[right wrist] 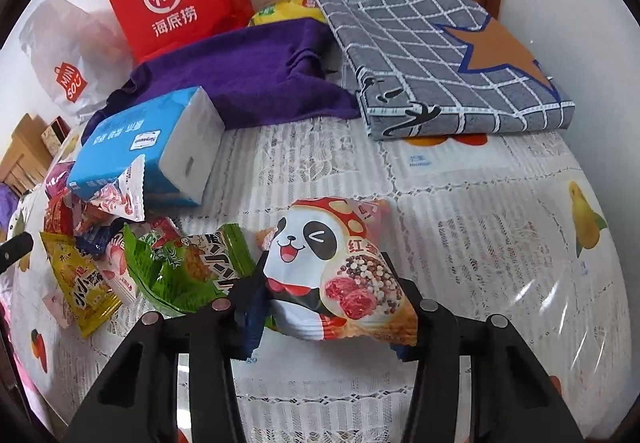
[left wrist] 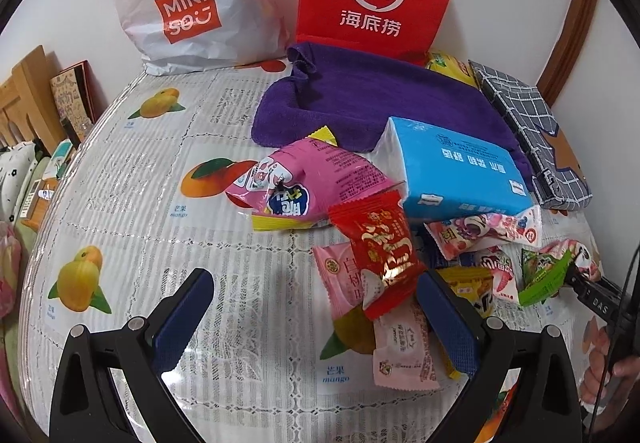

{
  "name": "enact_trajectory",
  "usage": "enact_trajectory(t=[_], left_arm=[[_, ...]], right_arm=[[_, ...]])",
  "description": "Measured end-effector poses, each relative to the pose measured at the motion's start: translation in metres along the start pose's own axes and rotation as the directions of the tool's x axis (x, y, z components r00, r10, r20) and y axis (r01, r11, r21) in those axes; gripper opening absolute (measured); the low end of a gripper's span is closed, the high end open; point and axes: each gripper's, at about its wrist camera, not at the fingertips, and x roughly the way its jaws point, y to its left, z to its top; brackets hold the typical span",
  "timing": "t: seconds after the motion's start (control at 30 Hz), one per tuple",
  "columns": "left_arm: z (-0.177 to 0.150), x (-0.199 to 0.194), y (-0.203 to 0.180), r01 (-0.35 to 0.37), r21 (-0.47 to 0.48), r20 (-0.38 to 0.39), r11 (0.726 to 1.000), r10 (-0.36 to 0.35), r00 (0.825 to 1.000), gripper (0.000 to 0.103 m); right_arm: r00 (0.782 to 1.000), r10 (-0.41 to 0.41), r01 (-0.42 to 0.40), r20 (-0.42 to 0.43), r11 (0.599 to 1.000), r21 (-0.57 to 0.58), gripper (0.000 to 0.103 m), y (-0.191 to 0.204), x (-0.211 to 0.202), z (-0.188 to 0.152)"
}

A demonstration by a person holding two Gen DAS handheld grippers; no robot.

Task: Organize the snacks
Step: 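Grasp the red candy packet with the left tool while the right tool grasps the panda packet, then carry both packets onto the purple towel with both tools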

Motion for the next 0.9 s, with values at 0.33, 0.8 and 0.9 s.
enact_trajectory(t=[0.33,0.8,0.9], left_arm=[[0.011,0.025,-0.022,0.000,0.035,-0.032,0.999,0.001,0.999,0.093],[0.018,0.028,-0.027,0.050,0.060,-0.063,0.997,-0.046,0.997,0.037],[0.018,0.018,-0.022,0.045,0.059,-0.050,0.997,-0.043,0.998,0.037]], right_arm=[[0.998,-0.014,0.010,0.057,0.998,0.070,0.048,-0.019,-0.029,-0.004],[0.997,-0.039,0.035,0.069,0.998,0.054,0.048,-0.011,-0.052,-0.008],[0.996,-0.033,0.030,0.079,0.999,0.042,0.048,-0.004,-0.058,-0.007]])
